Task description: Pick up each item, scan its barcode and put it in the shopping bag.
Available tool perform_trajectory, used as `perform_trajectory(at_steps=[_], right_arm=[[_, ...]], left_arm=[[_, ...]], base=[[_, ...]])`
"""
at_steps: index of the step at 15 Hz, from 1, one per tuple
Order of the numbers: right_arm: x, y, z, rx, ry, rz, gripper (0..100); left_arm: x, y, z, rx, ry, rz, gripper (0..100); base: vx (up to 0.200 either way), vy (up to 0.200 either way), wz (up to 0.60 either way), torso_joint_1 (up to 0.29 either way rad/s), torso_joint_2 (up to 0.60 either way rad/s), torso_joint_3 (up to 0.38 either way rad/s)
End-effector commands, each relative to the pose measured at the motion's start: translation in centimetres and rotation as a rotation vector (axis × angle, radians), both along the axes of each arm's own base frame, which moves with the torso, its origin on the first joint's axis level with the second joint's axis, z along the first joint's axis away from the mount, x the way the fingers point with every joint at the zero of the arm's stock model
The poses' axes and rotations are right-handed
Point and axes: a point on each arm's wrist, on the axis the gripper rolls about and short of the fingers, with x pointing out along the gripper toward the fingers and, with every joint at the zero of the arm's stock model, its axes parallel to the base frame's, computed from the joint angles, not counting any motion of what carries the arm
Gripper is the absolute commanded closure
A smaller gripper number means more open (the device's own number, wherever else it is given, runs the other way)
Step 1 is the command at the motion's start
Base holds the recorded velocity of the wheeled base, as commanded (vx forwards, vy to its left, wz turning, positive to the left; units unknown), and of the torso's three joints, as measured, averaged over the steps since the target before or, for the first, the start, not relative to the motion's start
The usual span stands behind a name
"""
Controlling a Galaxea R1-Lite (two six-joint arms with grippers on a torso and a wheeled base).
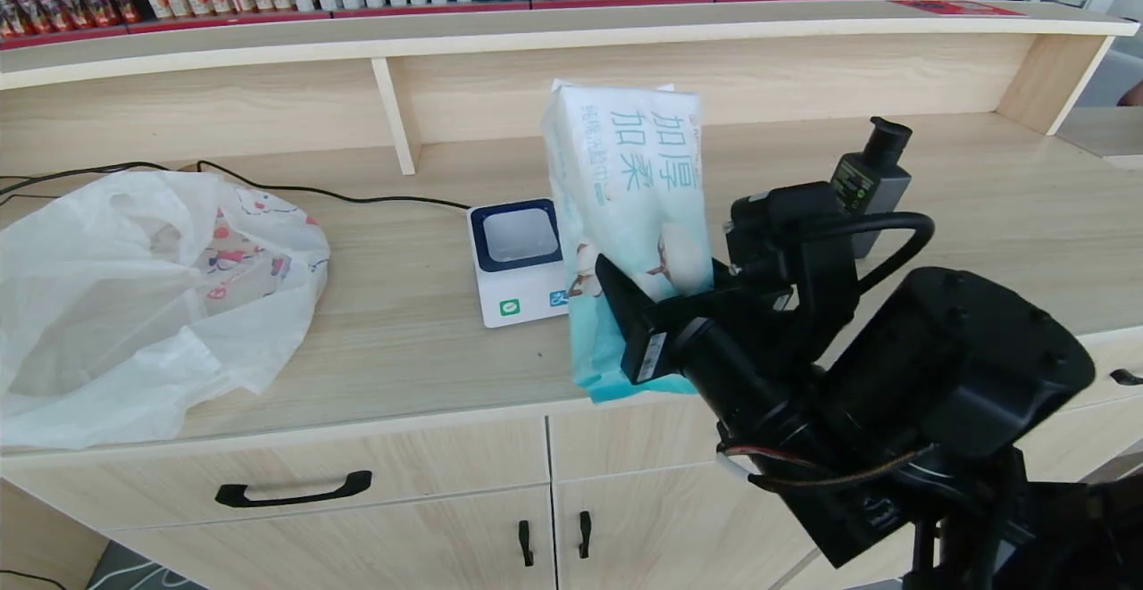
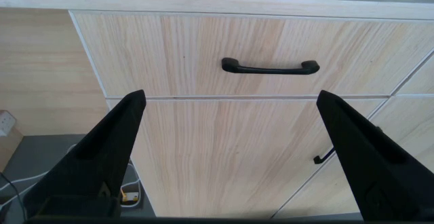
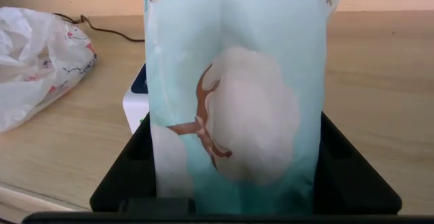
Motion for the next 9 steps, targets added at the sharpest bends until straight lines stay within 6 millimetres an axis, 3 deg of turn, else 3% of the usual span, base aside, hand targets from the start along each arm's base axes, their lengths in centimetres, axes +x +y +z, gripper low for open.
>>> perform_trajectory(at_steps=[1,9], right_arm=[[0.7,1.0,-0.2,-0.016,0.012,0.001,100],[1.2,3.5,1.5,-0.078,0.064,0.033,100]], left_arm=[[0.0,0.0,0.0,0.000,-0.001,0.000,0],[0.0,0.0,0.0,0.000,0.002,0.000,0]], base=[[0.000,0.000,0.00,0.000,0.00,0.000],[0.000,0.000,0.00,0.000,0.00,0.000]])
